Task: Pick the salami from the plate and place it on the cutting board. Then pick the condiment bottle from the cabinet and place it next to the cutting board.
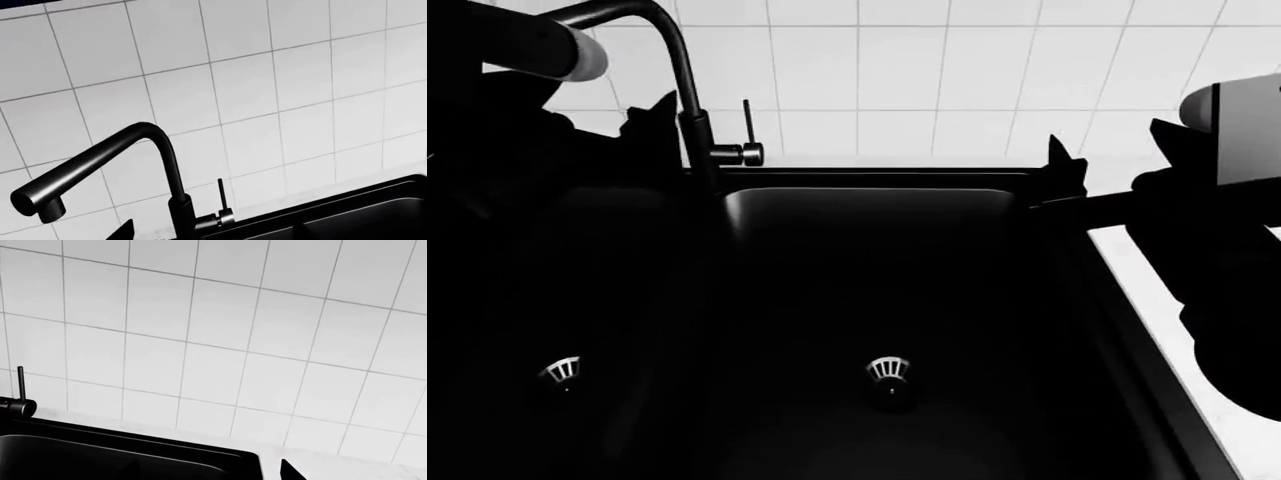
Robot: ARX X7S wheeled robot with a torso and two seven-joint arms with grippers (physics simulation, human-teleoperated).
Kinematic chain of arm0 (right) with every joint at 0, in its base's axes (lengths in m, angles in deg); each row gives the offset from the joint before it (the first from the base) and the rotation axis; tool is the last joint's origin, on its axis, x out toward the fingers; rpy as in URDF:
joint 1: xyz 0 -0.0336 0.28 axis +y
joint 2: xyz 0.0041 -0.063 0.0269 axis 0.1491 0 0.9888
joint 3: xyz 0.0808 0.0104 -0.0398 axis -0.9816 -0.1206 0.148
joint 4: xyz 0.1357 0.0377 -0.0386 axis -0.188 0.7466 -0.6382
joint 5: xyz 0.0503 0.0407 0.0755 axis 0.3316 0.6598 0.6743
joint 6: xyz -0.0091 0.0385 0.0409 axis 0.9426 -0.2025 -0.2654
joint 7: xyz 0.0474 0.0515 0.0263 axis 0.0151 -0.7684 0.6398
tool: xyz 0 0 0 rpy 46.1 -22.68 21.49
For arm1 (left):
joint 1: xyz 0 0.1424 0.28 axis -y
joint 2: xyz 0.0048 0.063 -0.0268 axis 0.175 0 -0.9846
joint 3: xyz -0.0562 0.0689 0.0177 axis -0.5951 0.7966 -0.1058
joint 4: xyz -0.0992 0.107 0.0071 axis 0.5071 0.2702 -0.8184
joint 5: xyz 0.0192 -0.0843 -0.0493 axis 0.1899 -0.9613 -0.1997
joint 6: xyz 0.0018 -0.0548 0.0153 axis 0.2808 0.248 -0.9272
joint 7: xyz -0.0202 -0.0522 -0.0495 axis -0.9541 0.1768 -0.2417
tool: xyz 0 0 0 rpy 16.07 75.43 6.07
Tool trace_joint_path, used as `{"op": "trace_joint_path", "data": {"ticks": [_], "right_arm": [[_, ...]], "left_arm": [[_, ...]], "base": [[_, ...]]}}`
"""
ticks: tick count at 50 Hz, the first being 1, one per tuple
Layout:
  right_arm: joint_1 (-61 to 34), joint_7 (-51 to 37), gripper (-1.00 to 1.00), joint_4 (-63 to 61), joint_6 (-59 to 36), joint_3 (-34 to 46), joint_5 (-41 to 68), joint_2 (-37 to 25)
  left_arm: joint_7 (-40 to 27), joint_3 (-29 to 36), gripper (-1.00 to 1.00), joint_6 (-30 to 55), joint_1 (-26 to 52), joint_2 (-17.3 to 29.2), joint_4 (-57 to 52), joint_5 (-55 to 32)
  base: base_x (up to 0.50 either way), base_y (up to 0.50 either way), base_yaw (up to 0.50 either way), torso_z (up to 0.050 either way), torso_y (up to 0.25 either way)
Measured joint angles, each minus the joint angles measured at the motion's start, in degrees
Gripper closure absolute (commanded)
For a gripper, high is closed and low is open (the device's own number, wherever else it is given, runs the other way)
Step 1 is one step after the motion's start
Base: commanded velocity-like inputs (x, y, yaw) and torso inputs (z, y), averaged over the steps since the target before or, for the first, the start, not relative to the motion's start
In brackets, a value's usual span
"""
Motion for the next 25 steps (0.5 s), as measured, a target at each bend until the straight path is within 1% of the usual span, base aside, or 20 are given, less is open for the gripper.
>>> {"op": "trace_joint_path", "data": {"ticks": [5, 10, 18, 25], "right_arm": [[-0.2, -0.1, -1.00, 0.0, -0.2, 0.0, 0.1, 0.1], [-0.3, -0.3, -1.00, -0.1, -0.3, -0.1, 0.3, 0.1], [-0.4, -0.5, -1.00, -0.2, -0.5, -0.2, 0.4, 0.1], [-0.6, -0.5, -1.00, -0.2, -0.7, -0.1, 0.5, 0.2]], "left_arm": [[-1.0, -1.2, -1.00, -0.6, 0.1, 1.1, -3.7, -0.3], [-3.8, -3.7, -1.00, 0.4, 1.8, 1.9, -7.8, -4.2], [-10.9, -7.3, -1.00, 2.9, 7.1, 2.3, -11.6, -15.2], [-18.6, -7.8, -1.00, 3.5, 14.1, 3.3, -11.9, -26.8]], "base": [[0.00, 0.00, 0.00, 0.000, 0.000], [0.00, 0.00, 0.00, 0.000, 0.000], [0.00, 0.00, 0.00, 0.000, 0.000], [0.00, 0.00, 0.00, 0.000, 0.000]]}}
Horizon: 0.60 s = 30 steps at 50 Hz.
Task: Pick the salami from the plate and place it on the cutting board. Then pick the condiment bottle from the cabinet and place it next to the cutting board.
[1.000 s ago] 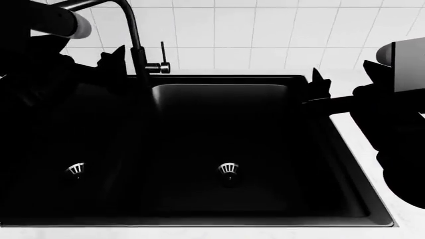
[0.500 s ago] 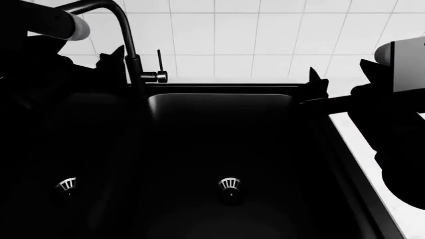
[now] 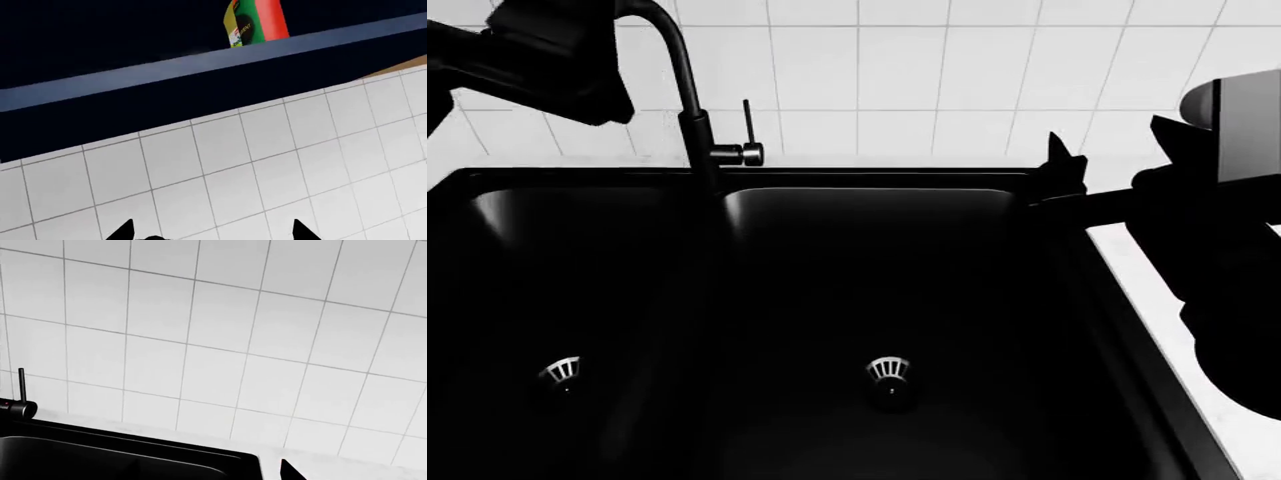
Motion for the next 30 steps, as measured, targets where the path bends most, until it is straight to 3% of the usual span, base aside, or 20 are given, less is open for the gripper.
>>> {"op": "trace_joint_path", "data": {"ticks": [15, 30], "right_arm": [[-0.1, 0.0, -1.00, -0.3, 0.0, -0.1, 0.2, 0.0], [-1.2, 0.2, -1.00, 0.1, -0.7, -0.1, 0.2, 1.0]], "left_arm": [[-11.4, 2.9, -1.00, -1.6, 13.3, 1.9, 2.2, -15.8], [-10.9, 6.0, -1.00, -2.0, 21.7, -0.1, 9.6, -12.8]], "base": [[0.00, 0.00, 0.00, 0.000, 0.000], [0.00, 0.00, 0.00, 0.000, 0.000]]}}
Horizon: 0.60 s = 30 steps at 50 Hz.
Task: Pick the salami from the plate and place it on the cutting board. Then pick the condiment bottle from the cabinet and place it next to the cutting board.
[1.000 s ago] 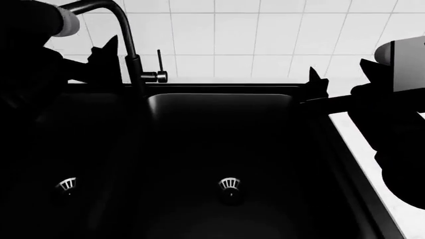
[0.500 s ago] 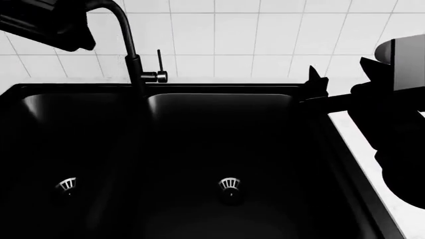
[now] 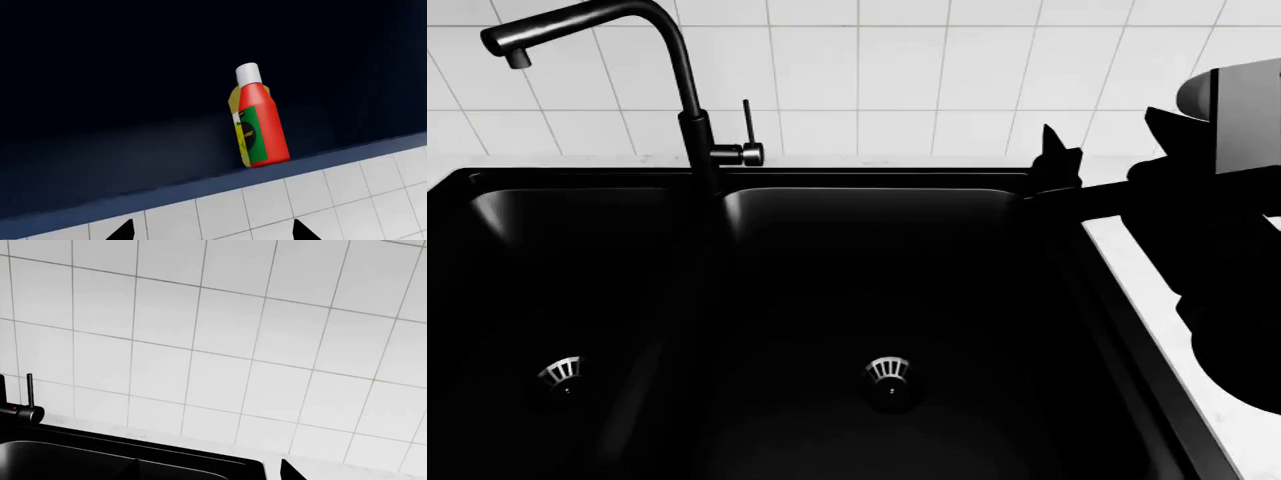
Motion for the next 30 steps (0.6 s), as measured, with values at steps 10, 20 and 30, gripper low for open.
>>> {"op": "trace_joint_path", "data": {"ticks": [10, 20, 30], "right_arm": [[-0.6, 0.5, -1.00, 0.2, -0.4, 0.0, 0.0, 0.3], [-0.3, 0.9, -1.00, 0.0, -0.3, 0.0, 0.0, 0.1], [0.3, 1.3, -1.00, -0.4, 0.1, 0.0, 0.0, -0.3]], "left_arm": [[5.8, 4.7, -1.00, -2.2, 6.5, -4.8, 10.8, 11.0], [13.2, 10.4, -1.00, -6.9, 14.8, -10.0, 24.1, 23.0], [19.3, 14.2, -1.00, -11.2, 21.9, -14.7, 36.8, 30.7]], "base": [[0.00, 0.00, 0.00, 0.000, 0.000], [0.00, 0.00, 0.00, 0.000, 0.000], [0.00, 0.00, 0.00, 0.000, 0.000]]}}
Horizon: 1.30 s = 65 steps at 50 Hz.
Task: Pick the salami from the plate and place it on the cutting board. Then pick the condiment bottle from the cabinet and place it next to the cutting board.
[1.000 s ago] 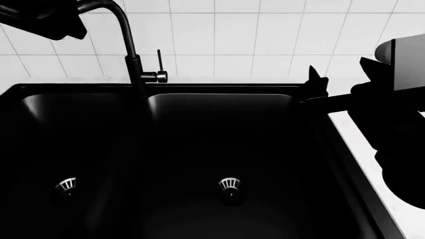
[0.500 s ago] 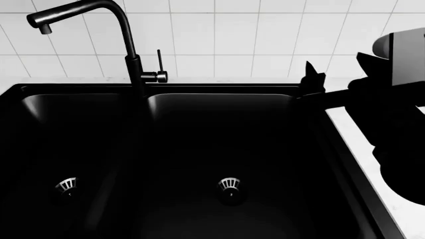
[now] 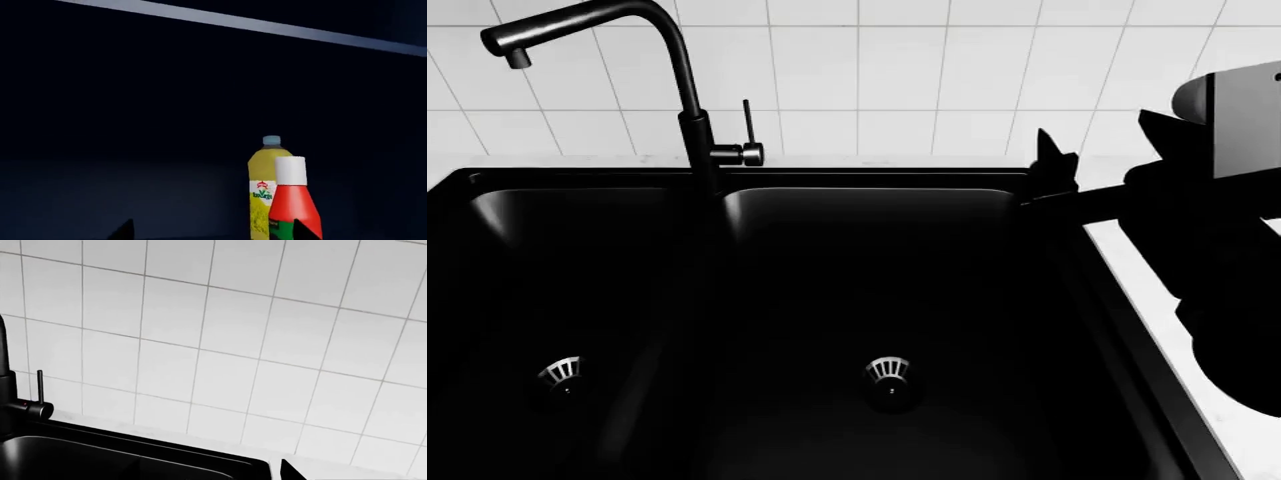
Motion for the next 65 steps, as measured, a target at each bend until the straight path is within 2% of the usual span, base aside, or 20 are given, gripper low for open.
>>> {"op": "trace_joint_path", "data": {"ticks": [29, 37, 42, 50, 65], "right_arm": [[1.9, -0.1, -1.00, -2.5, 1.2, -1.0, 1.4, -2.8], [2.7, -0.2, -1.00, -3.2, 1.7, -1.3, 1.8, -3.6], [3.1, -0.2, -1.00, -3.5, 2.0, -1.5, 1.9, -4.0], [3.2, -0.3, -1.00, -3.7, 1.9, -1.5, 2.2, -4.1], [3.3, -0.8, -1.00, -4.4, 1.4, -1.8, 3.2, -5.0]], "left_arm": [[17.6, 9.0, -1.00, -15.4, 12.0, -15.2, 36.5, 14.6], [23.2, 4.9, -1.00, -17.5, 15.0, -20.0, 45.9, 23.2], [25.2, 3.9, -1.00, -18.6, 15.9, -22.0, 49.9, 25.5], [26.4, 10.0, -1.00, -22.1, 16.8, -23.8, 55.8, 21.3], [25.5, 33.3, -1.00, -30.6, 17.2, -24.8, 62.9, 0.8]], "base": [[0.00, 0.00, 0.00, 0.000, 0.000], [0.00, 0.00, 0.00, 0.000, 0.000], [0.00, 0.00, 0.00, 0.000, 0.000], [0.00, 0.00, 0.00, 0.000, 0.000], [0.00, 0.00, 0.00, 0.000, 0.000]]}}
